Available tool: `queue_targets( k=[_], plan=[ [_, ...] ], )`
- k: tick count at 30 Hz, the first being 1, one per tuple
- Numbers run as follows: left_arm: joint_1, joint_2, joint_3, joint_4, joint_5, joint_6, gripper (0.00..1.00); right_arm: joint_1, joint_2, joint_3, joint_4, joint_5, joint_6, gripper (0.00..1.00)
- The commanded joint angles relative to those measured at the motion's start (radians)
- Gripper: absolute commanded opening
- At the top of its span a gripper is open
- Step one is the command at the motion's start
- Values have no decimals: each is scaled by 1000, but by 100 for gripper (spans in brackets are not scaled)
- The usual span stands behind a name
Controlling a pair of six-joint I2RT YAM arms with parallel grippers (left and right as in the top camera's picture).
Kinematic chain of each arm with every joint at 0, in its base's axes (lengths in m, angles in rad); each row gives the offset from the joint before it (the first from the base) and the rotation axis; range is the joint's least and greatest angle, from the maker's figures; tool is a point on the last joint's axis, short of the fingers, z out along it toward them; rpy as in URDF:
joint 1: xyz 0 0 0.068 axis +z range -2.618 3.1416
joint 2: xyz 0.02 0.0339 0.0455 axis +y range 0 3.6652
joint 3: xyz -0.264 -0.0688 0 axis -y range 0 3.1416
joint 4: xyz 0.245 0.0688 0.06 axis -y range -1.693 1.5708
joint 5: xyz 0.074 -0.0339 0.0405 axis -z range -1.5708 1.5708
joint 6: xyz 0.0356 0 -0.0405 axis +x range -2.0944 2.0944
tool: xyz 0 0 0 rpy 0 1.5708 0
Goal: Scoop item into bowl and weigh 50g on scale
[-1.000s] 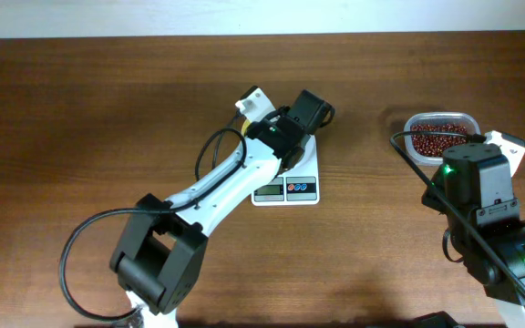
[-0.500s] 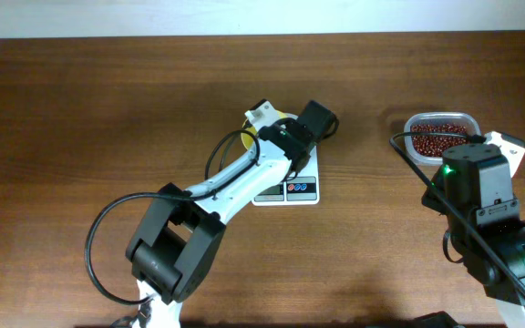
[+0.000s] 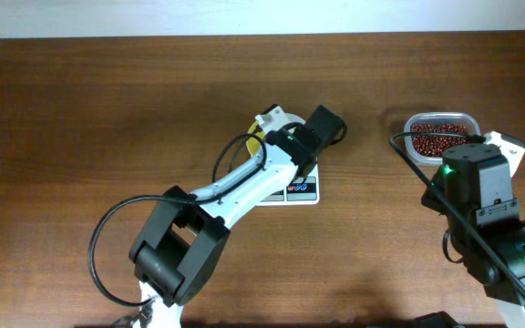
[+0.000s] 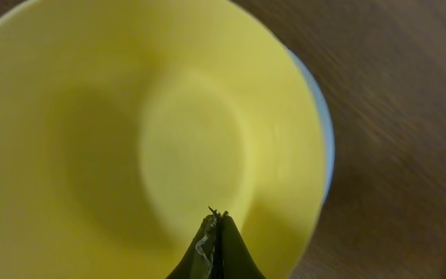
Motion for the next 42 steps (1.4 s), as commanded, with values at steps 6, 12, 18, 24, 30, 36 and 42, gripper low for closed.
queue_targets(
  k=[6,12,18,24,30,36,42],
  plan=[
    [-10,11,13,92,7,62,0,5,-10,23,-1,-18,3,4],
    [-10,38,13,119,7,63,0,5,-10,23,-1,-21,3,4],
    [-10,45,13,169,-6,89,0,5,-10,23,-9,-21,4,4],
    [-10,45,13,170,-85,89,0,5,-10,23,-11,-21,3,4],
    [-9,58,13,202,-110,89,0,5,-10,23,-13,-21,4,4],
    [-9,86,13,228,-111,89,0,5,-10,23,-20,-21,3,4],
    [-9,86,13,244,-151,89,0,5,-10,23,-23,-25,4,4]
  ],
)
